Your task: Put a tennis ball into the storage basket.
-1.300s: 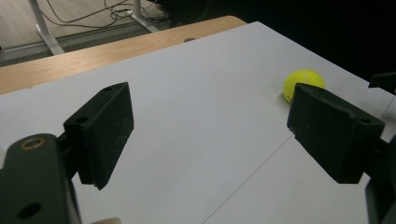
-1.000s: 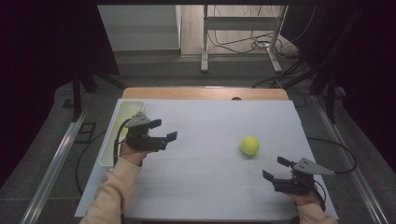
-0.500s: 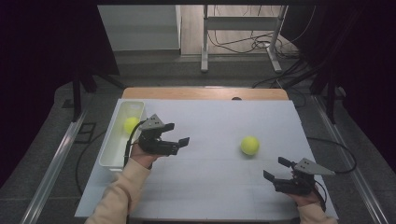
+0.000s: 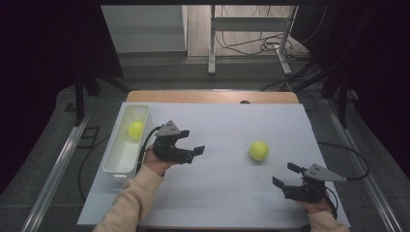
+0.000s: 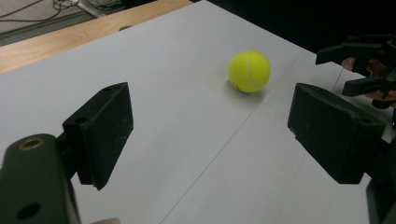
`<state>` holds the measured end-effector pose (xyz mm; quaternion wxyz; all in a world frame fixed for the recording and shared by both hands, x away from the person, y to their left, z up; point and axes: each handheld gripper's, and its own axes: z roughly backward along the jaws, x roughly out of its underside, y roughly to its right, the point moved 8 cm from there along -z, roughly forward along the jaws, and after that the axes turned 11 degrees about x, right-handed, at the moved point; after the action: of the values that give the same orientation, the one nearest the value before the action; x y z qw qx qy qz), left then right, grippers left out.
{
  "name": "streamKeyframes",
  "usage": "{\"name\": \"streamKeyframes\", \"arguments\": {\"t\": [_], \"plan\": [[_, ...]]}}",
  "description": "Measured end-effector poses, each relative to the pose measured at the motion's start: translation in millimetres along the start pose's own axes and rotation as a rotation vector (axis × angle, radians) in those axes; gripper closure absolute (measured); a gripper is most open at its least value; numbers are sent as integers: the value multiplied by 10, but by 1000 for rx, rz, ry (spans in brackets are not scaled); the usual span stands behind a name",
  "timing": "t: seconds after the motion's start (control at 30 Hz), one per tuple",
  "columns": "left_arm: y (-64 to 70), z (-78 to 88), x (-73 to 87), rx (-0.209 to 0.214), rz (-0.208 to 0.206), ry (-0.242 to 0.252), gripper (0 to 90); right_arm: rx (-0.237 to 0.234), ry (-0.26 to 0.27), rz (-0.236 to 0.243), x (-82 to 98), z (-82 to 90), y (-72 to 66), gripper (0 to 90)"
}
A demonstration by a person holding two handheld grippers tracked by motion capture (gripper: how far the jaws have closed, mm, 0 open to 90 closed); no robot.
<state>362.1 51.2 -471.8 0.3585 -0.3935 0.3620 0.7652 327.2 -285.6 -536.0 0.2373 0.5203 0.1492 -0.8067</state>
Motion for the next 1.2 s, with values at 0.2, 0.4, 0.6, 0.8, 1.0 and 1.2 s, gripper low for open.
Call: {"name": "streamKeyframes", "arguments": {"t": [0.2, 0.4, 0.6, 0.8, 1.0, 1.2], "plan": [[32, -60, -8, 8, -5, -9, 149, 0, 1, -2, 1, 6, -1, 144], [57, -168, -23, 22, -12, -18, 150, 2, -2, -6, 7, 16, 5, 144], [78, -280, -19, 40, -22, -34, 149, 4, 0, -7, 8, 19, 8, 144], [113, -402, -8, 53, -52, -61, 136, 4, -2, -11, 8, 15, 9, 144], [141, -495, 4, 58, -61, -82, 115, 3, -2, -9, 7, 10, 7, 144], [147, -560, 13, 66, -58, -94, 115, 1, 0, -9, 5, 7, 6, 144]]}}
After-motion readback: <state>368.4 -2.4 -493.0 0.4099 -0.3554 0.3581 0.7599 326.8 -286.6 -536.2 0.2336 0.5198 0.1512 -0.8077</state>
